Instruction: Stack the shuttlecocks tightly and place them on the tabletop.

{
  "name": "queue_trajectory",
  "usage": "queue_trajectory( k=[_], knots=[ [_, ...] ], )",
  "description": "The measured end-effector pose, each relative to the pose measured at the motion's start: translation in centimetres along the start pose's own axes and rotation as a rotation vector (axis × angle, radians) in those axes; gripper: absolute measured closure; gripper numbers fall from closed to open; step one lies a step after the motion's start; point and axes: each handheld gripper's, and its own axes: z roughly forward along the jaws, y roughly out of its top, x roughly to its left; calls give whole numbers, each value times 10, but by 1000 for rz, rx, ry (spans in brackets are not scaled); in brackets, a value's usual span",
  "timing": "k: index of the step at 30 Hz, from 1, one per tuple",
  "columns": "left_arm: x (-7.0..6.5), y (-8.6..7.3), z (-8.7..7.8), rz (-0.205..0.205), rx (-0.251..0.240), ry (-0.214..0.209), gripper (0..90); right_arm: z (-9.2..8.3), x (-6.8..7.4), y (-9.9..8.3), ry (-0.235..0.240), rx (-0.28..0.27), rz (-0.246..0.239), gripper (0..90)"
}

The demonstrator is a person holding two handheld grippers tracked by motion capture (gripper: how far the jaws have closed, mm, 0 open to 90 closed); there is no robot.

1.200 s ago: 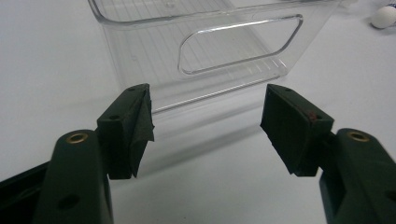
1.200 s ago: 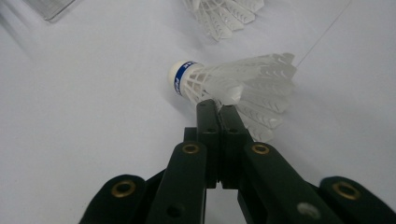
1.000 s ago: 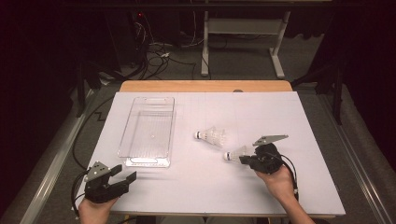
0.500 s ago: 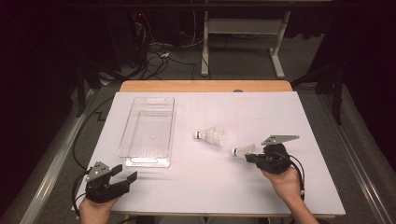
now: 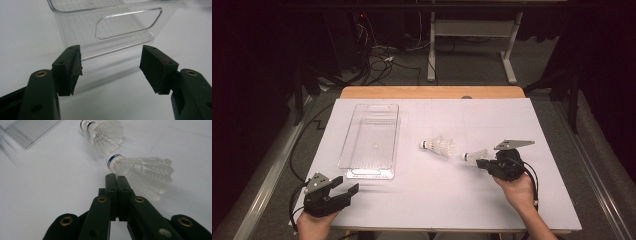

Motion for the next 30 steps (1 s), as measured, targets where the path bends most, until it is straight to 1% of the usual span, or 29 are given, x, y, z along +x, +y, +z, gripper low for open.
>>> queue_trajectory(
  k=[8, 11, 15, 20, 21, 26, 30],
  knots=[
    [0, 0, 0, 4, 3, 1, 345, 8, -2, 6, -3, -7, 6, 900],
    [0, 0, 1, 7, 6, 2, 345, 11, -2, 10, -4, -7, 1, 900],
    [-1, 1, 2, 11, 12, 2, 344, 16, -1, 14, -2, -9, 2, 900],
    [0, 1, 2, 4, 6, 1, 345, 24, 1, 19, 7, -6, 2, 900],
    [0, 1, 2, 9, 10, 2, 345, 25, 2, 20, 8, -6, 0, 900],
    [0, 1, 2, 4, 5, 0, 345, 29, 4, 23, 15, -2, -7, 900],
    [0, 1, 2, 3, 6, 1, 345, 32, 5, 26, 17, -10, -4, 900]
  ],
)
